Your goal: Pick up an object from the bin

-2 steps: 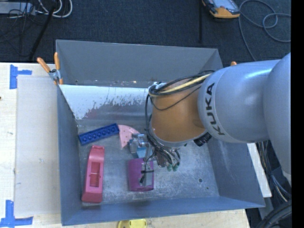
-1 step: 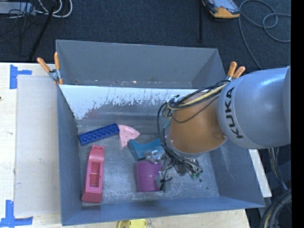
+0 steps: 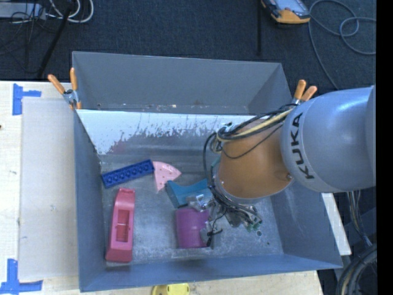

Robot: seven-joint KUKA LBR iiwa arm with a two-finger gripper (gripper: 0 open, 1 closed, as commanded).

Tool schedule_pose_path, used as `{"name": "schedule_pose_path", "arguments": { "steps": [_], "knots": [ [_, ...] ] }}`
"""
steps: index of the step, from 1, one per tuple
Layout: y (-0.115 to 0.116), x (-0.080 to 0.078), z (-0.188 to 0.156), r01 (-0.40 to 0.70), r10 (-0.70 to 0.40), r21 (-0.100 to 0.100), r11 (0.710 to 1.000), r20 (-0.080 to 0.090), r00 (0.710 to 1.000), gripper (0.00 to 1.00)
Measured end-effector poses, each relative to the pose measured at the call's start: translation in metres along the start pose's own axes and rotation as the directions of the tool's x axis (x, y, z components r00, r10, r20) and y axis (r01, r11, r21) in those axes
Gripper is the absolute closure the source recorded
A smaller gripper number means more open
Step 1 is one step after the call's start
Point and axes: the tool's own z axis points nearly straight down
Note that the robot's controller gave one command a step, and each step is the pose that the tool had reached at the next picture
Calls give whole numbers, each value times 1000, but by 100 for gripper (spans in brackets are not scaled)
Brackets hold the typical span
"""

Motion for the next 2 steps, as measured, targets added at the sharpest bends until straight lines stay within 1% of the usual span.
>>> {"name": "schedule_pose_path", "arguments": {
  "steps": [1,2],
  "knots": [
    [-4,-13,-2,26,-26,1,1000,5,1000,100],
    [-30,-66,-1,29,-29,-3,1000,3,1000,0]
  ]
}}
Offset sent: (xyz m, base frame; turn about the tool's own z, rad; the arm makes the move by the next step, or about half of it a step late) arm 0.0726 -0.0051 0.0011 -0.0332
